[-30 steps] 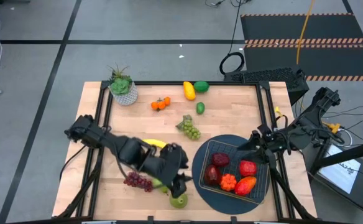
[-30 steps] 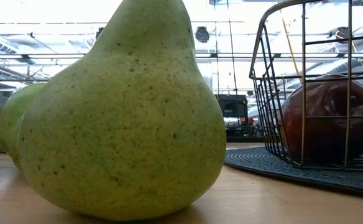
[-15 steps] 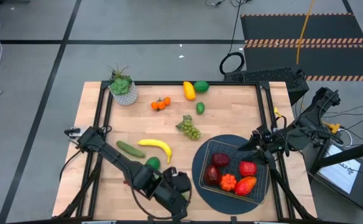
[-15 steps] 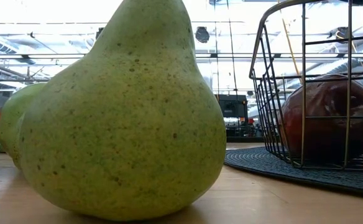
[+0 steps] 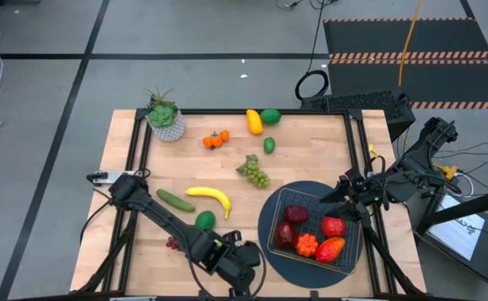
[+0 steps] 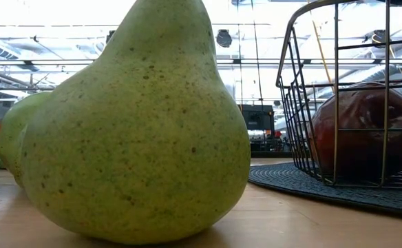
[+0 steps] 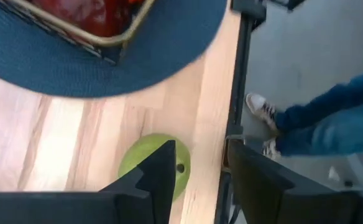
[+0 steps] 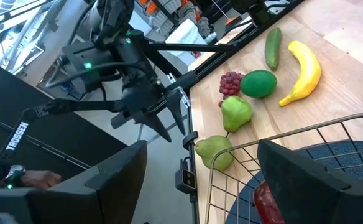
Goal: Build produce basket
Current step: Put the bottom pear into the gold wire basket
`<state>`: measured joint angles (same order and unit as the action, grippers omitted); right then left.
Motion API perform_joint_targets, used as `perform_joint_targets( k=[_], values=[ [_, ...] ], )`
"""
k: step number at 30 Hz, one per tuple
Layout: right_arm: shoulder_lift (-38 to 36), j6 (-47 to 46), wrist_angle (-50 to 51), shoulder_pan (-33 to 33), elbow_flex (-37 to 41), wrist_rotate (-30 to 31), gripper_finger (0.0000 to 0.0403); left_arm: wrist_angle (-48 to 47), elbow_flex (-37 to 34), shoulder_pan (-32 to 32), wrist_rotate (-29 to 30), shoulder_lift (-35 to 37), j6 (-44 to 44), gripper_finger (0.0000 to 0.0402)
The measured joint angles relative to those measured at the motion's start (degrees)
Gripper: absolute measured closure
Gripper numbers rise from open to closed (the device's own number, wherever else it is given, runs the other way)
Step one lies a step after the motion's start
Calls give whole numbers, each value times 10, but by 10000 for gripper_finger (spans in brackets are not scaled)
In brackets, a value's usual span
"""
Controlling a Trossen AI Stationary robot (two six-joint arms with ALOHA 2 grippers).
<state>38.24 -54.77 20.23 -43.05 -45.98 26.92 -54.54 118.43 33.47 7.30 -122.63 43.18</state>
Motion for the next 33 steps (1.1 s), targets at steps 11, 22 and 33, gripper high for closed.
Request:
perform_joint_targets(
  k=[11,22,33],
  values=[
    [0,4,4,0,0,0,105,-23,0,1,-24,-36,-41,258],
    [0,1,12,0,0,0,106,-37,0,-4,-28,-42,-75,259],
    [0,6,15,0,0,0,106,-36,0,-8,-29,-48,-113,260]
  ],
)
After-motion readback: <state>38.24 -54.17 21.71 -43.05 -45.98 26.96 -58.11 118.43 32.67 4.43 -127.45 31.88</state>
